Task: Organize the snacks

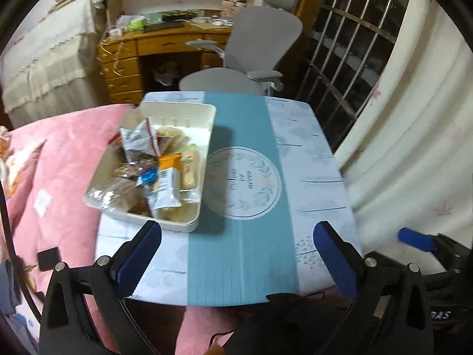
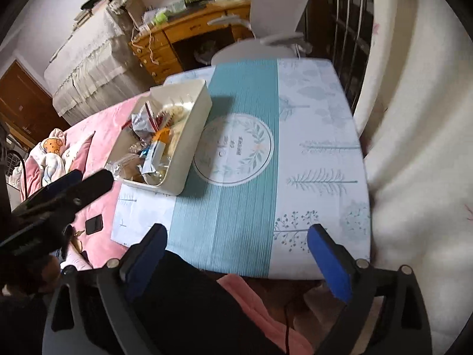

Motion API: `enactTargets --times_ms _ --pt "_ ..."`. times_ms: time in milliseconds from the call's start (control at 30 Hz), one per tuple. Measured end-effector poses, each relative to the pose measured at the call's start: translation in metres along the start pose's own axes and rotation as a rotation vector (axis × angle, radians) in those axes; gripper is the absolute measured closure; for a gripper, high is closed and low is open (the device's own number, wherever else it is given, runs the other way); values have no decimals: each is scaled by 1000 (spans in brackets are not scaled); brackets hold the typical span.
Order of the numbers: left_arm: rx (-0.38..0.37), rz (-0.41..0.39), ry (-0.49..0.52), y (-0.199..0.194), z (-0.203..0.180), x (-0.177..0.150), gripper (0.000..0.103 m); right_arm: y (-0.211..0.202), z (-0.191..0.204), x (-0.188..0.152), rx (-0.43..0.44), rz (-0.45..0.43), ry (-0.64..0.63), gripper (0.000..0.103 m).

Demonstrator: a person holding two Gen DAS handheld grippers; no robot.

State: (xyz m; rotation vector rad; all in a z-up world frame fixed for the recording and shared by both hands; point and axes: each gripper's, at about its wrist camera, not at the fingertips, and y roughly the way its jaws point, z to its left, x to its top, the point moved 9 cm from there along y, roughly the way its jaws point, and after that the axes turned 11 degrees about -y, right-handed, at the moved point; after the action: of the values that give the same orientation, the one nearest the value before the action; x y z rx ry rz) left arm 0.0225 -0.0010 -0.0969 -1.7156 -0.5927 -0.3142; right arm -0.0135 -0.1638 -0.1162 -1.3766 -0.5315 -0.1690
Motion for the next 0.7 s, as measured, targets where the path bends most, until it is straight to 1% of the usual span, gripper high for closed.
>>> enactTargets --times_ms 67,200,333,433,700 --pt "45 -26 -5 -5 2 -3 1 -6 1 -2 -12 -34 0 4" --pt "85 -60 -10 -12 4 -7 1 -8 3 -9 -26 -58 14 3" --pt "120 -60 14 -10 3 -12 1 -15 -4 -12 -58 -97 52 3" --pt "129 -55 26 -11 1 -14 1 -14 -9 -15 -72 -99 82 2" --pt "119 -39 63 -6 -7 -19 1 -12 -11 -22 -85 -83 97 2"
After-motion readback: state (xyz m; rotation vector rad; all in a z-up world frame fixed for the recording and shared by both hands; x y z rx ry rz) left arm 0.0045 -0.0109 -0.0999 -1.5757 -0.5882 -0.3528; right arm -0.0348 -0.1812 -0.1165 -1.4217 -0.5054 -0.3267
